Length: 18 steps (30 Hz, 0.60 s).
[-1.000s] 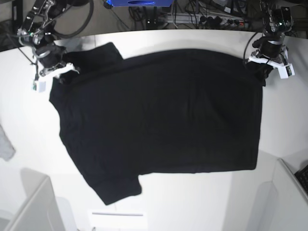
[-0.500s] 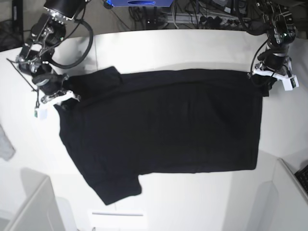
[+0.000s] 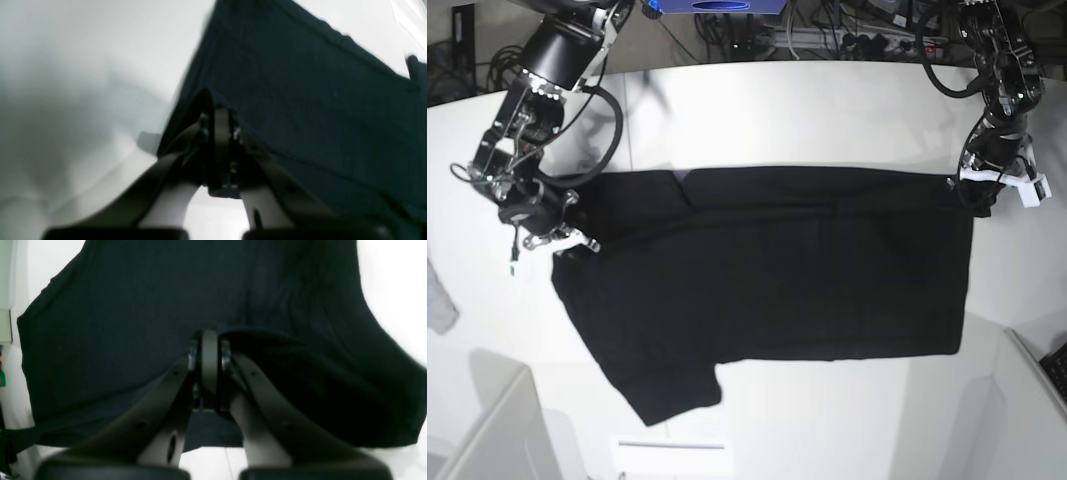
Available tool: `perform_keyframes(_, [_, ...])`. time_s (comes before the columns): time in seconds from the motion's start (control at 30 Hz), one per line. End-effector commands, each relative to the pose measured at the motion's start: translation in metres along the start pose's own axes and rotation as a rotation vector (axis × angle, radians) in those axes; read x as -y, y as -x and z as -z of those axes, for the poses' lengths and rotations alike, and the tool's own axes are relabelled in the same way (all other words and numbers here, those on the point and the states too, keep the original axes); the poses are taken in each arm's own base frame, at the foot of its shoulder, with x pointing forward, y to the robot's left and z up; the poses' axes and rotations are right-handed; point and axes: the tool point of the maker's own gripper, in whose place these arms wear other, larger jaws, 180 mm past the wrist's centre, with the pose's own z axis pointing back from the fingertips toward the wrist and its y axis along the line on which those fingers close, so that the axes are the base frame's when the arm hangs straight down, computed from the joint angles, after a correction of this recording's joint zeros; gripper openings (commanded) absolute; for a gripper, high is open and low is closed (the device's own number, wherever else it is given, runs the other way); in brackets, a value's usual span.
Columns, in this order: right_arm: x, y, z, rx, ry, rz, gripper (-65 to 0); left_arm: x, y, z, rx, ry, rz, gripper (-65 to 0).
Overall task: Fold the T-shirt properly
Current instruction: 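Lift the shoulder corners and pull them toward the robot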
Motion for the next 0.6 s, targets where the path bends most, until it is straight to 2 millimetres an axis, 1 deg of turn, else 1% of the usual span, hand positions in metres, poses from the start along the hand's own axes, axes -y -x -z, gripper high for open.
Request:
perform_keyframes(0.0, [-0.008, -0.02, -0.001, 0.052, -0.022, -0.007, -65.0, 0.001, -0.015, -0.002, 0.047, 0.004, 0.013, -65.0])
perform_keyframes(0.07, [-0.009, -0.022, 0.004, 0.046, -0.031, 0.003, -65.0, 0.006, -0.022, 0.001, 0.063, 0.013, 0.01, -65.0])
perform_keyframes(0.13, [-0.013, -0.026, 0.01, 0.042, -0.042, 0.009, -65.0, 0.003, -0.022, 0.005, 0.06, 0.008, 0.002, -65.0])
perform_keyframes(0.2, [-0.024, -0.024, 0.017, 0.017, -0.062, -0.022, -65.0, 0.001, -0.021, 0.009, 0.057, 0.002, -0.008, -65.0])
perform_keyframes(0.27, [-0.033, -0.025, 0.023, 0.0, -0.072, -0.076, -65.0, -0.002, -0.018, 0.012, 0.049, -0.006, -0.016, -65.0])
perform_keyframes(0.33, [-0.039, -0.024, 0.03, 0.006, -0.078, -0.087, -65.0, -0.003, -0.018, 0.014, 0.046, -0.009, -0.021, -65.0])
perform_keyframes(0.4, [-0.036, -0.022, 0.036, 0.005, -0.06, -0.05, -65.0, -0.003, -0.02, 0.017, 0.051, -0.009, -0.029, -65.0])
perform_keyframes(0.47, [-0.032, -0.021, 0.038, 0.008, -0.047, -0.029, -65.0, -0.006, -0.018, 0.021, 0.042, -0.016, -0.039, -65.0])
perform_keyframes(0.57, [-0.032, -0.02, 0.038, 0.006, -0.046, -0.029, -65.0, -0.008, -0.018, 0.027, 0.04, -0.021, -0.052, -65.0])
